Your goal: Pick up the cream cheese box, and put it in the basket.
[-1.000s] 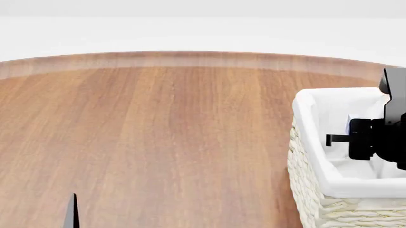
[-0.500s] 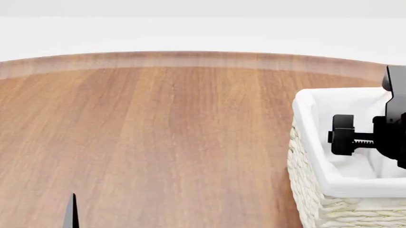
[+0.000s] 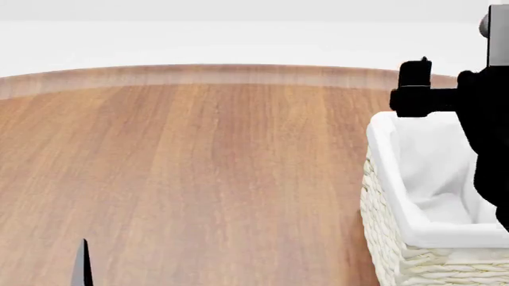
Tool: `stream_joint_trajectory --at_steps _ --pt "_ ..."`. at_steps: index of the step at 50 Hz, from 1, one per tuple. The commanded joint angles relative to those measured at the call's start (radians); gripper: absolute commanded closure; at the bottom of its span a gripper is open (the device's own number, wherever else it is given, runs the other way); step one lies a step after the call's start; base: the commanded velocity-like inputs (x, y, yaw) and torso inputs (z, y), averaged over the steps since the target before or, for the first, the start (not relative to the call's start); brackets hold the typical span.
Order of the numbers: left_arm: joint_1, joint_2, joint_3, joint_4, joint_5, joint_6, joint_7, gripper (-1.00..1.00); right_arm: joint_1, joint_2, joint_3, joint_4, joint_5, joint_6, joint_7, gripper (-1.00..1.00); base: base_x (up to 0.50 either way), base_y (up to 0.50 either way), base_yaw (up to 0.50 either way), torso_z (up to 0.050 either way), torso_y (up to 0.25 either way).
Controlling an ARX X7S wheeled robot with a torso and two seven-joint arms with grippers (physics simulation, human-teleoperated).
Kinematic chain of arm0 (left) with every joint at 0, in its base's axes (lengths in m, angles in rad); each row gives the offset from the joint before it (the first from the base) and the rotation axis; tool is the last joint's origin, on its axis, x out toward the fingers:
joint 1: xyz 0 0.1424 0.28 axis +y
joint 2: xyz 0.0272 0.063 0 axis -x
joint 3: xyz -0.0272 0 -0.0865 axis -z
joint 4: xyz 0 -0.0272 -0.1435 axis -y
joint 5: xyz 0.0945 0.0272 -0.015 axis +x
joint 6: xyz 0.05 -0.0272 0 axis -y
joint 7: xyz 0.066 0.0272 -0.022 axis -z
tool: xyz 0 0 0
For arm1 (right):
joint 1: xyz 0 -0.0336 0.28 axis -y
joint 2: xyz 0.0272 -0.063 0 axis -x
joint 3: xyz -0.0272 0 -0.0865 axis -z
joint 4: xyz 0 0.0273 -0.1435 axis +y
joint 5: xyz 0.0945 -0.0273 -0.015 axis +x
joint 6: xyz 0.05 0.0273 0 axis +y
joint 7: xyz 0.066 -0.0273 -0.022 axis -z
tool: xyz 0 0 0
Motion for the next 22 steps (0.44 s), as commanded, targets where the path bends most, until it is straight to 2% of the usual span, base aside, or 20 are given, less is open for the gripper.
stream_joint_trajectory --at_steps 1,3,4,9,12,17,22 --pt "-0.001 0.004 -0.014 0.014 -0.01 -0.021 -0.019 -1.0 -0.38 0.154 0.081 -0.724 0.008 -0.134 0.368 -1.0 0.0 0.0 0.0 0.0 0.0" --pt "-0.004 0.006 -0.018 0.015 -0.005 -0.027 -0.027 -1.0 -0.464 0.146 0.102 -0.766 0.022 -0.195 0.402 -1.0 0.0 0.0 0.0 0.0 0.0" --pt "-0.005 0.007 -0.015 0.008 0.007 -0.026 -0.031 -1.0 -0.5 0.145 0.066 -0.802 -0.051 -0.205 0.43 -1.0 0.0 0.0 0.0 0.0 0.0" --pt "-0.012 0.019 -0.02 0.005 0.023 -0.041 -0.055 -1.0 -0.601 0.155 0.068 -0.907 -0.111 -0.275 0.508 -1.0 0.0 0.0 0.0 0.0 0.0" --pt "-0.014 0.025 -0.016 0.003 0.033 -0.046 -0.063 -1.0 -0.69 0.173 0.022 -0.981 -0.2 -0.327 0.508 -1.0 0.0 0.0 0.0 0.0 0.0" --pt "-0.01 0.033 -0.017 0.009 0.001 -0.044 -0.061 -1.0 -0.815 0.158 -0.015 -1.0 -0.268 -0.406 0.538 -1.0 0.0 0.0 0.0 0.0 0.0" --pt "-0.01 0.035 -0.036 0.029 -0.056 -0.052 -0.055 -1.0 -0.856 0.138 -0.065 -1.004 -0.371 -0.405 0.567 -1.0 0.0 0.0 0.0 0.0 0.0"
